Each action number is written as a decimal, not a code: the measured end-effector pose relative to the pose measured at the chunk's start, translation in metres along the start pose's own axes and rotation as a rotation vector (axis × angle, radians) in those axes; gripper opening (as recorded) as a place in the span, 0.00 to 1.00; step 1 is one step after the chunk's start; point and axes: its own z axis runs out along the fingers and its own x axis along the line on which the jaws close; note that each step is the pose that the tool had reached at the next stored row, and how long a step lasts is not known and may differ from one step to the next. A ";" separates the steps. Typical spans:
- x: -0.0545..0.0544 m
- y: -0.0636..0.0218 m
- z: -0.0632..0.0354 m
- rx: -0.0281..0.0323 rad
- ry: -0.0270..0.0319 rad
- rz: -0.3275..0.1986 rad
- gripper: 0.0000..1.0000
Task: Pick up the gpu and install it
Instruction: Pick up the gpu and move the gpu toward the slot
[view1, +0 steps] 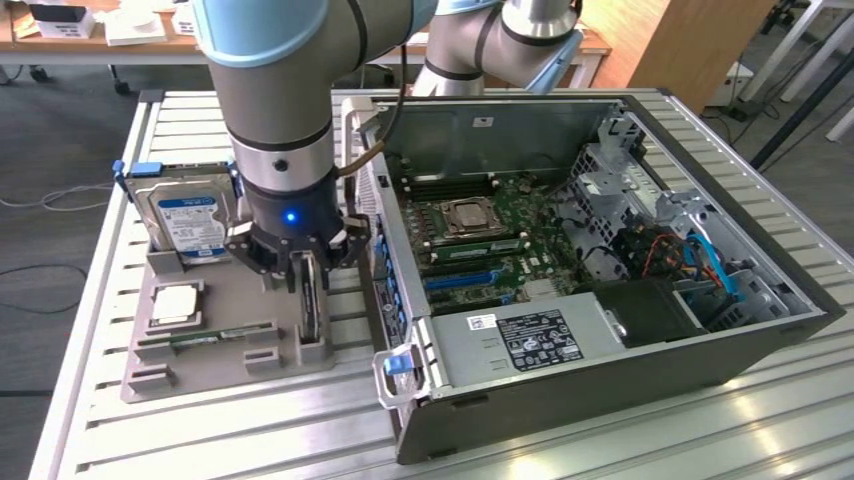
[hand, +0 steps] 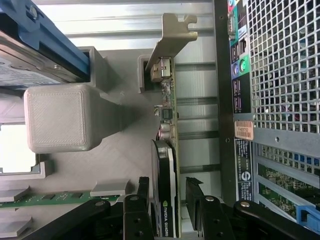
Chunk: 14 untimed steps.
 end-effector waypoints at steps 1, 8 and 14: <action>0.000 0.0000 0.0003 0.0000 0.0001 0.000 0.43; 0.000 0.0023 0.0018 -0.0001 0.0000 0.000 0.43; 0.001 0.0063 0.0037 -0.0002 -0.0001 0.000 0.43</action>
